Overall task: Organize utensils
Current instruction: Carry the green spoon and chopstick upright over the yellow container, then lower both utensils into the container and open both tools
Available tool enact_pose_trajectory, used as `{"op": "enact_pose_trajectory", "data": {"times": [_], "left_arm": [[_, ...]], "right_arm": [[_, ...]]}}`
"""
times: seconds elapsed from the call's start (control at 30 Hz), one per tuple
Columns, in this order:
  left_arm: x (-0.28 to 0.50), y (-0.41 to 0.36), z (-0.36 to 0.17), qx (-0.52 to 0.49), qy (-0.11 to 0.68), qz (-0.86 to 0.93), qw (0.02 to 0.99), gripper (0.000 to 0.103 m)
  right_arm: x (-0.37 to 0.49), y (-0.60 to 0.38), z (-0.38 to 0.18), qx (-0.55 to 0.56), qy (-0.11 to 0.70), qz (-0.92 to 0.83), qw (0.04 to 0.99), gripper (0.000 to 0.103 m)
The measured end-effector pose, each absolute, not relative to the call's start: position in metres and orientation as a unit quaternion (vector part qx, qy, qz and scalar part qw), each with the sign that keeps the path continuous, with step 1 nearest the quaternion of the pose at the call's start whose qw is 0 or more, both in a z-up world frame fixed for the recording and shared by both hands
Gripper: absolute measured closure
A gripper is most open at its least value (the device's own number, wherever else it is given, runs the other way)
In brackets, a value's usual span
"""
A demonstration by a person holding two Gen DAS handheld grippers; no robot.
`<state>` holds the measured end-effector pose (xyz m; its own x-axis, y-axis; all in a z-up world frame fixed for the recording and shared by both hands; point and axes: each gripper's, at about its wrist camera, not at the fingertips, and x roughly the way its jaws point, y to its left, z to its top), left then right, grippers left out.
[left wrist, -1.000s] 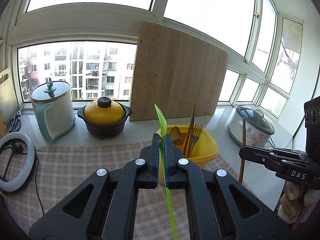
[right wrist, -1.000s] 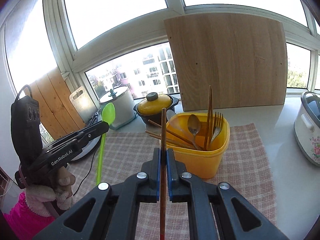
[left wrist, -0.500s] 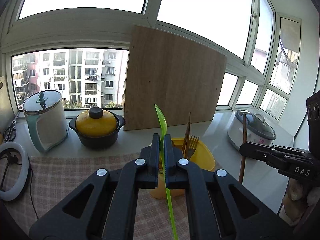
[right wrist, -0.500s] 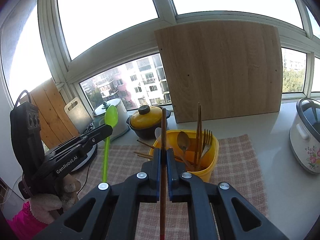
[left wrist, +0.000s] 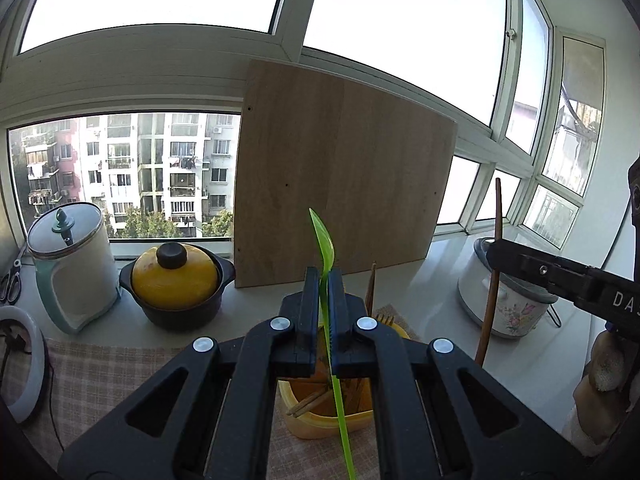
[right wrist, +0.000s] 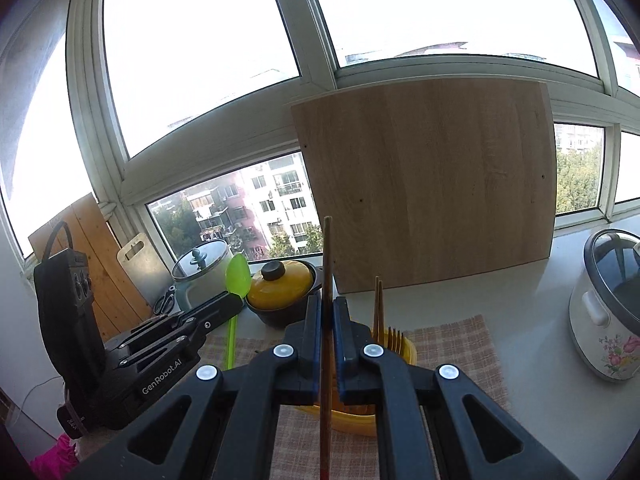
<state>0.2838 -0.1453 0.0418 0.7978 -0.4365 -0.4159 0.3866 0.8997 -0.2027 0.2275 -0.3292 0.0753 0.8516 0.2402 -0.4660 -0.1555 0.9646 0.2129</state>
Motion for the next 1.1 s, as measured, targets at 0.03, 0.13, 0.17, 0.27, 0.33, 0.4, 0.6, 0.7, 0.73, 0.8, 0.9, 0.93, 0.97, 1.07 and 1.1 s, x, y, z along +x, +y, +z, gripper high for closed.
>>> {"op": "enact_pose_trajectory", "data": {"times": [0.03, 0.13, 0.17, 0.27, 0.33, 0.4, 0.6, 0.7, 0.73, 0.8, 0.9, 0.93, 0.97, 1.07, 1.1], "left_arm": [[0.288, -0.148, 0.042, -0.055, 0.231, -0.215, 0.947, 0.102], [0.300, -0.156, 0.039, -0.058, 0.229, -0.202, 0.951, 0.102], [0.304, -0.159, 0.038, -0.058, 0.228, -0.197, 0.952, 0.102], [0.314, -0.170, 0.033, -0.049, 0.224, -0.183, 0.956, 0.102], [0.319, -0.178, 0.028, -0.039, 0.223, -0.174, 0.958, 0.102], [0.322, -0.186, 0.023, -0.031, 0.222, -0.169, 0.960, 0.102], [0.329, -0.197, 0.013, -0.024, 0.221, -0.157, 0.962, 0.102], [0.331, -0.197, 0.009, -0.021, 0.220, -0.150, 0.964, 0.102], [0.331, -0.197, 0.009, -0.020, 0.217, -0.147, 0.965, 0.102], [0.333, -0.196, 0.007, -0.021, 0.220, -0.147, 0.964, 0.102], [0.332, -0.195, 0.005, -0.021, 0.225, -0.149, 0.963, 0.102], [0.332, -0.195, 0.004, -0.021, 0.225, -0.148, 0.963, 0.102], [0.331, -0.193, 0.004, -0.022, 0.226, -0.148, 0.963, 0.102], [0.329, -0.189, 0.004, -0.027, 0.229, -0.151, 0.961, 0.102], [0.329, -0.188, 0.005, -0.029, 0.230, -0.151, 0.961, 0.102]], "right_arm": [[0.232, -0.330, 0.077, 0.084, 0.249, 0.100, 0.960, 0.100], [0.245, -0.333, 0.081, 0.086, 0.243, 0.088, 0.962, 0.100], [0.249, -0.334, 0.082, 0.085, 0.239, 0.083, 0.964, 0.100], [0.262, -0.339, 0.082, 0.090, 0.234, 0.071, 0.966, 0.100], [0.270, -0.342, 0.081, 0.096, 0.232, 0.065, 0.966, 0.100], [0.278, -0.345, 0.078, 0.099, 0.232, 0.058, 0.966, 0.100], [0.292, -0.349, 0.069, 0.103, 0.225, 0.048, 0.968, 0.100], [0.297, -0.348, 0.060, 0.104, 0.233, 0.052, 0.965, 0.100], [0.297, -0.347, 0.057, 0.102, 0.236, 0.054, 0.965, 0.100], [0.298, -0.344, 0.052, 0.096, 0.241, 0.054, 0.964, 0.100], [0.297, -0.342, 0.044, 0.093, 0.250, 0.060, 0.962, 0.100], [0.296, -0.341, 0.042, 0.091, 0.252, 0.061, 0.962, 0.100], [0.295, -0.340, 0.041, 0.089, 0.253, 0.061, 0.962, 0.100], [0.291, -0.338, 0.038, 0.085, 0.257, 0.066, 0.960, 0.100], [0.290, -0.338, 0.036, 0.084, 0.259, 0.067, 0.960, 0.100]]}}
